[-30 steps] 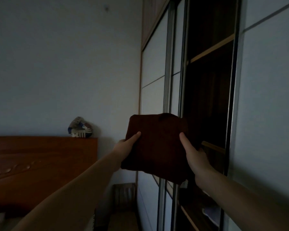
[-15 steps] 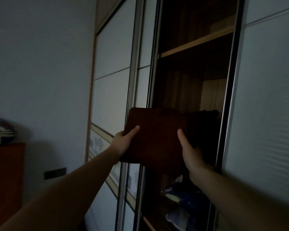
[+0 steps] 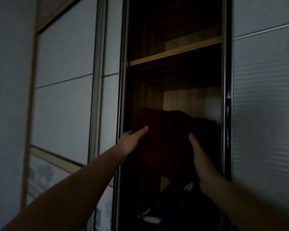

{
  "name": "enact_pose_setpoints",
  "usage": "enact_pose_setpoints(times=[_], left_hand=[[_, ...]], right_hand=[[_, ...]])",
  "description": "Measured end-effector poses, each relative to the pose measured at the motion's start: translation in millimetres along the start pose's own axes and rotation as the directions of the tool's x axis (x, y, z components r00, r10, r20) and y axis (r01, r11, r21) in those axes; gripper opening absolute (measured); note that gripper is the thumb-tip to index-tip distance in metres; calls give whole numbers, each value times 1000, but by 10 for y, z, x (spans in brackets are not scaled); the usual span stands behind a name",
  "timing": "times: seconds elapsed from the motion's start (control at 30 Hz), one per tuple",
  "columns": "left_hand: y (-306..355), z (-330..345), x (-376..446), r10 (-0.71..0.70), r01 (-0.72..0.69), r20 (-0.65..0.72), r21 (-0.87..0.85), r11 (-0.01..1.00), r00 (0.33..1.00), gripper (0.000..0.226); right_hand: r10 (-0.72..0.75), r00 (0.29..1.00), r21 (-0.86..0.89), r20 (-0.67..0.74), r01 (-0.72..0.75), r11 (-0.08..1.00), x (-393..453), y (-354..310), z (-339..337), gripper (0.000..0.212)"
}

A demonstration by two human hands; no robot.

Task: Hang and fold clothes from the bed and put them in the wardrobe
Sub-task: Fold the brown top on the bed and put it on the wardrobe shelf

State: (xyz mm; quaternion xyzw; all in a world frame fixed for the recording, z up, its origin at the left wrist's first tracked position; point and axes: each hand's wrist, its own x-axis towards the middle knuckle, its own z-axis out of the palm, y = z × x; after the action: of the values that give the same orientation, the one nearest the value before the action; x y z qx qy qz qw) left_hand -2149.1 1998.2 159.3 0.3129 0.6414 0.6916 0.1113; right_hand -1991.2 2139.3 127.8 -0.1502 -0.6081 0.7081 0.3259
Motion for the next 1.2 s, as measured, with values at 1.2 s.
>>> enact_pose_setpoints(times=[1.2], left_hand=[[536,1428,1708,4,142,487,-261,955,873,16]], right_hand=[[-328,701,-136,-633,316,939,1185,-1291,-620,49]])
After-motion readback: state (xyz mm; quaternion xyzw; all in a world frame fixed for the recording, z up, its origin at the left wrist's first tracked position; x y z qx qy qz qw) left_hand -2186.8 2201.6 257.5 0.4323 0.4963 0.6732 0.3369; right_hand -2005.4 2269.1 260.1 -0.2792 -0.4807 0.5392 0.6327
